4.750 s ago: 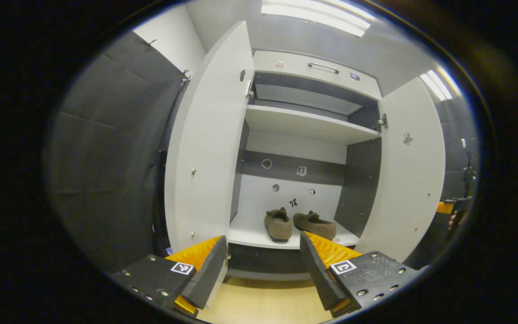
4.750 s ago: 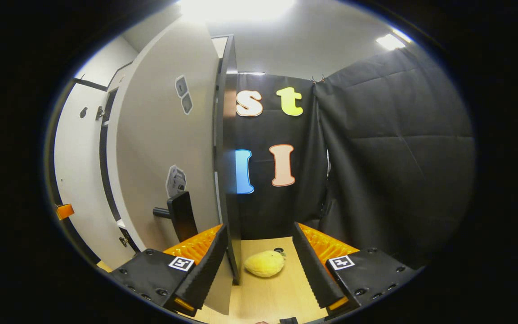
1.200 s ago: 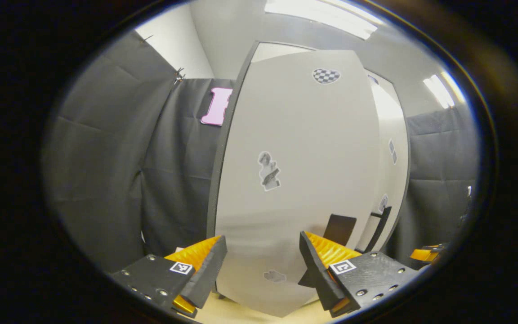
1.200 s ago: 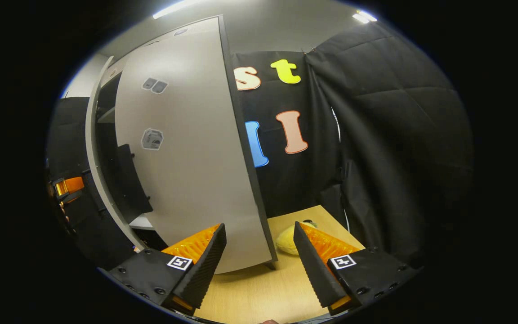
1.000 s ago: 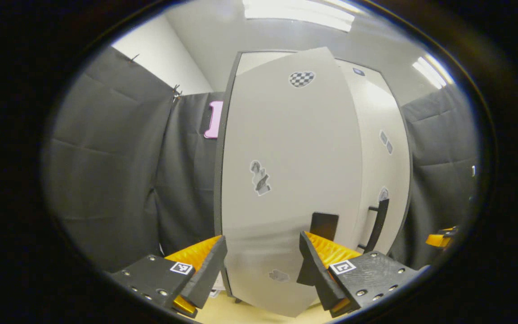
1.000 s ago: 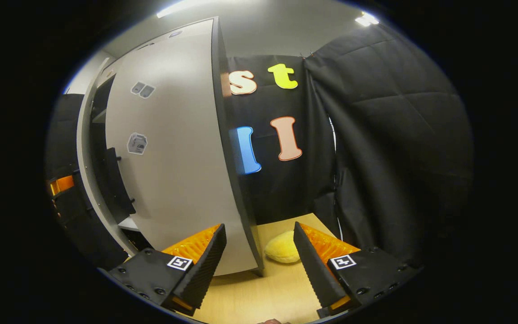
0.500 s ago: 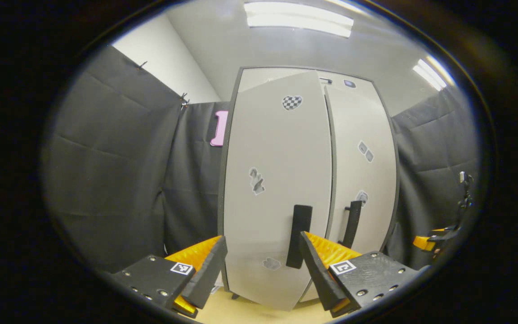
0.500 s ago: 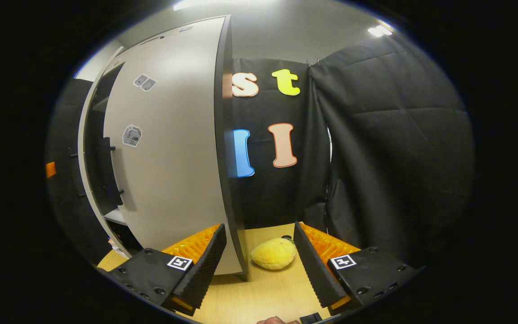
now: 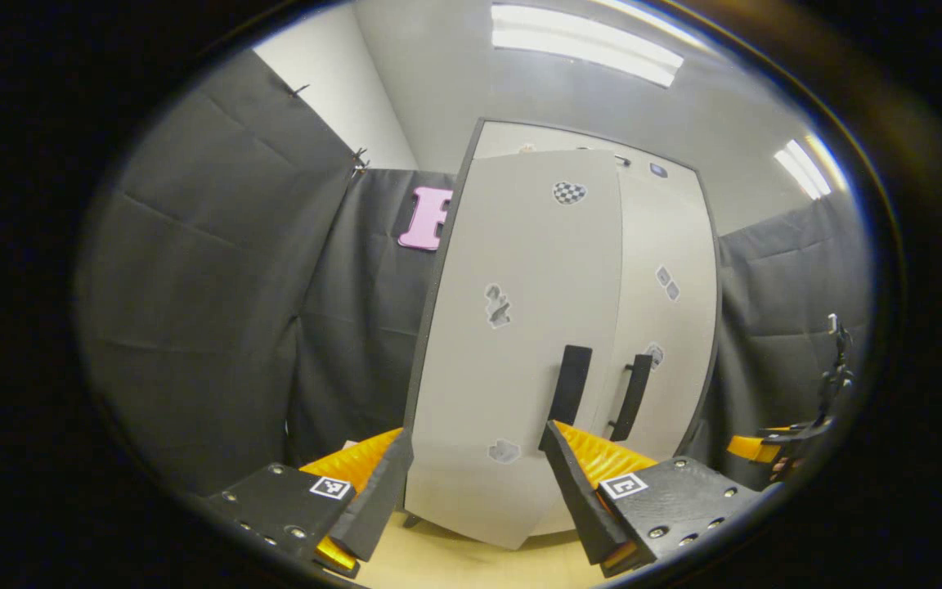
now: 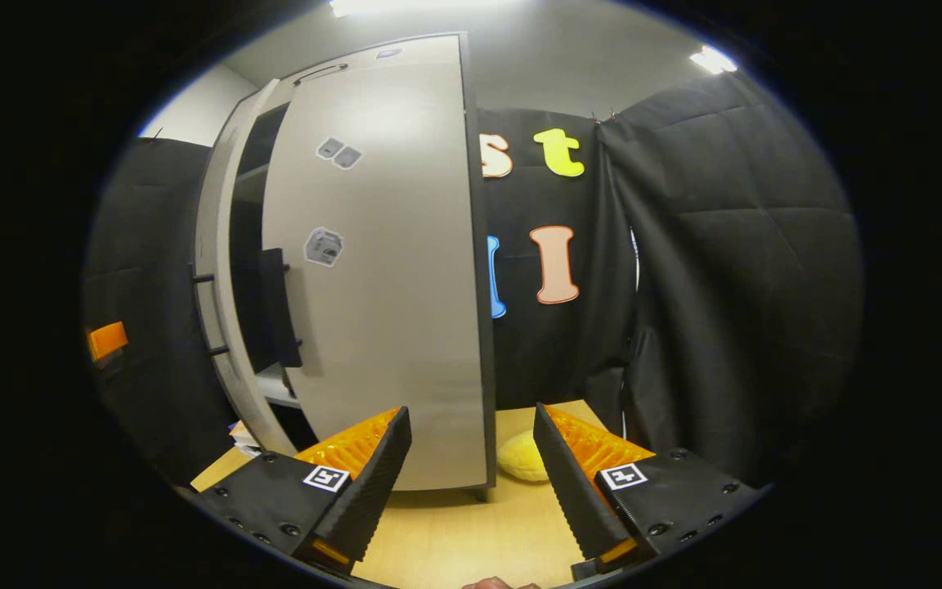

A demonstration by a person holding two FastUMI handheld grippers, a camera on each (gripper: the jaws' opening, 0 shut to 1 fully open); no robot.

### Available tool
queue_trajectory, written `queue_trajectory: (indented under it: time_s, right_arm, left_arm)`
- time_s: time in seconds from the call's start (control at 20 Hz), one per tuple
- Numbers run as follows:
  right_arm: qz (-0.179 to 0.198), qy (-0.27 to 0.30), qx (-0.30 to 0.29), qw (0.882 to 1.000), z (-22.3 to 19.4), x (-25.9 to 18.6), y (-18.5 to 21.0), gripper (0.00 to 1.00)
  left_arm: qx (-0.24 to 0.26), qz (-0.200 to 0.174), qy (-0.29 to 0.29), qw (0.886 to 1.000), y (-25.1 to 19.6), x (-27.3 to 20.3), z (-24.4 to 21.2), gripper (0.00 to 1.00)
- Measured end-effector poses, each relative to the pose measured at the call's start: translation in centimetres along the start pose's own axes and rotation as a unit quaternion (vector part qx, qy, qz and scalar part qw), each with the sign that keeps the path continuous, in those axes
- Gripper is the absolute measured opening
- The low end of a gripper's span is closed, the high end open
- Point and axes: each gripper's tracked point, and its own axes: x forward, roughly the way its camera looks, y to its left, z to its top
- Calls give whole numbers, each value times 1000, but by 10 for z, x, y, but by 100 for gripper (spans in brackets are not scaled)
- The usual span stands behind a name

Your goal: Grab one shoe with the right hand and put it into the shoe cabinet, grab the other shoe with the left hand and put it into the shoe cabinet; then close the right door with the right hand and the left door with the left hand.

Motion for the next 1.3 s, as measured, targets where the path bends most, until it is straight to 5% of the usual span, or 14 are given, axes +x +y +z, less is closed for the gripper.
queue_trajectory:
  time_s: [0.15, 0.4, 0.9, 1.3]
  right_arm:
    - [19, 13, 6, 1000, -17, -16, 28, 92]
    - [45, 36, -5, 998, -50, -33, 57, 92]
    - [-39, 6, 31, 999, -25, -32, 10, 92]
    - [-49, -10, -13, 999, 11, -17, 0, 95]
  left_arm:
    - [-5, -19, 8, 1000, 11, 2, -7, 94]
    - [1, 5, -14, 1000, 39, 2, -2, 98]
    - [37, 3, -24, 999, 51, 11, 11, 98]
    - [50, 4, -29, 998, 47, 39, -1, 95]
